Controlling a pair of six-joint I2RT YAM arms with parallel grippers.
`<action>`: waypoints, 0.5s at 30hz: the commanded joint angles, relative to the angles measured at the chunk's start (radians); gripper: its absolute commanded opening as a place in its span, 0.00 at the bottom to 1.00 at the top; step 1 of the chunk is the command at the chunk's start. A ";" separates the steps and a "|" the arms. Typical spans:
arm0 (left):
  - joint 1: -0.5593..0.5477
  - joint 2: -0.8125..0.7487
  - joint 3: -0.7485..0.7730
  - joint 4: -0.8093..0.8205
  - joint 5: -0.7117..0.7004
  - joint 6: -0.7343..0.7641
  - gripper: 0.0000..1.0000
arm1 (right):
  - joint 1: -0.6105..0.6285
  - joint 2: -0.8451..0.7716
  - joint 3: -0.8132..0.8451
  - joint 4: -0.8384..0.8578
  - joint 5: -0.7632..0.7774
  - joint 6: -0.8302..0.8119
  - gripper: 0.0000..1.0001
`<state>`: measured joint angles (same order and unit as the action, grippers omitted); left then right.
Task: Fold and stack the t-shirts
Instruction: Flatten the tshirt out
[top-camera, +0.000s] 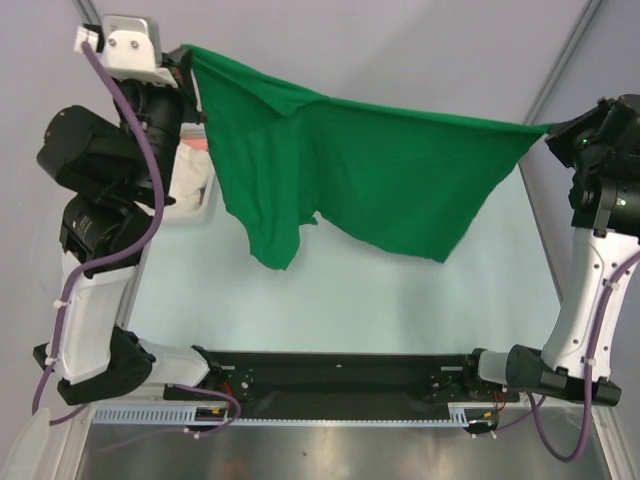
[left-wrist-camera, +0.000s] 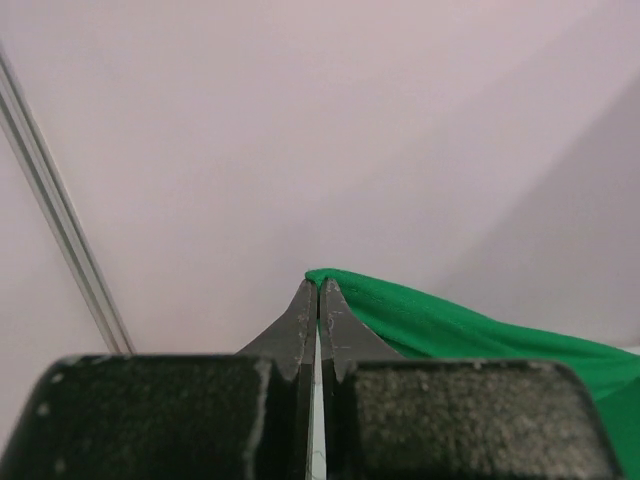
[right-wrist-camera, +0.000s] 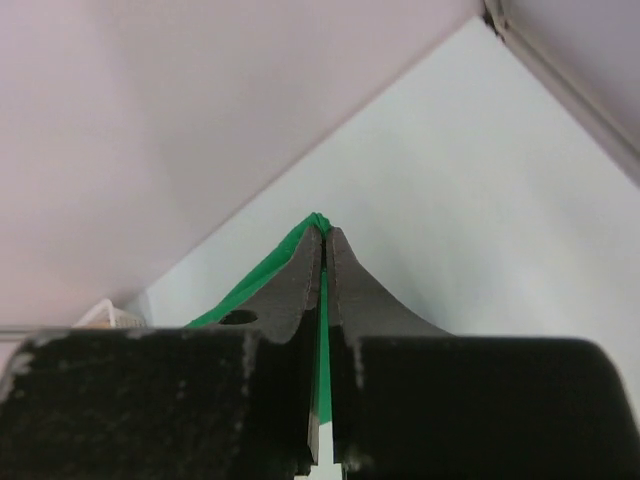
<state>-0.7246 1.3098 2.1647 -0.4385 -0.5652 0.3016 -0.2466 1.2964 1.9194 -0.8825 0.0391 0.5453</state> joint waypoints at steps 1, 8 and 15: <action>0.001 0.019 0.113 0.098 -0.015 0.097 0.00 | -0.011 -0.035 0.085 0.033 0.088 -0.036 0.00; -0.004 -0.110 0.179 0.012 0.200 -0.030 0.01 | -0.011 -0.173 0.194 -0.045 0.105 -0.051 0.00; -0.004 -0.267 0.130 -0.071 0.370 -0.171 0.00 | -0.011 -0.379 0.187 -0.088 0.165 -0.085 0.00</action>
<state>-0.7292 1.1057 2.2795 -0.5255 -0.2779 0.2050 -0.2474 0.9737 2.0777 -0.9466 0.1215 0.4961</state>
